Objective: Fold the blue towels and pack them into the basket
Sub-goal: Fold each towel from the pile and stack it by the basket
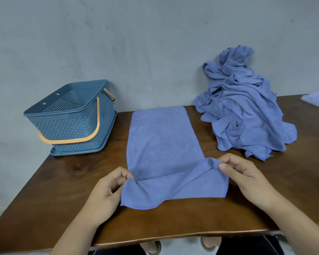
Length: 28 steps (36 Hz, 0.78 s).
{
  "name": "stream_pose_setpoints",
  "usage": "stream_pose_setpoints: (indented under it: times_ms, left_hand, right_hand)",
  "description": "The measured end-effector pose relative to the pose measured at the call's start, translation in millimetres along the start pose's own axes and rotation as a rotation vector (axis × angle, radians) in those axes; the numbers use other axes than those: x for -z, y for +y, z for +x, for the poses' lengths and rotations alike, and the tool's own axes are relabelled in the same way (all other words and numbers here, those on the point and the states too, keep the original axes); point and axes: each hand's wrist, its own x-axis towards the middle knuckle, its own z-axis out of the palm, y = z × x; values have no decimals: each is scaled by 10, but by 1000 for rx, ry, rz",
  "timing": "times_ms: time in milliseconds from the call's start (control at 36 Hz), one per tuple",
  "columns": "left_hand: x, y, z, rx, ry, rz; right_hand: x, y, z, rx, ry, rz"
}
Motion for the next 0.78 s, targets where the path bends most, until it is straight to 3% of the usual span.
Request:
stream_pose_setpoints:
  times_ms: [111, 278, 417, 500, 556, 583, 667, 778]
  left_hand:
    - [5, 46, 1, -26, 51, 9]
    - [-8, 204, 29, -163, 207, 1]
    - [51, 346, 238, -24, 318, -231]
    - [124, 379, 757, 261, 397, -372]
    - [181, 354, 1073, 482, 382, -403]
    - [195, 335, 1174, 503, 324, -357]
    - [198, 254, 1314, 484, 315, -165]
    - [123, 42, 1203, 407, 387, 41]
  right_hand:
    - [-71, -121, 211, -94, 1, 181]
    - [-71, -201, 699, -193, -58, 224]
    - [-68, -148, 1151, -244, -33, 315]
    - [-85, -64, 1421, -293, 41, 306]
    - [-94, 18, 1559, -338, 106, 267]
    - [-107, 58, 1602, -368, 136, 234]
    - [-144, 216, 1627, -393, 209, 38]
    - [-107, 444, 1559, -261, 218, -283]
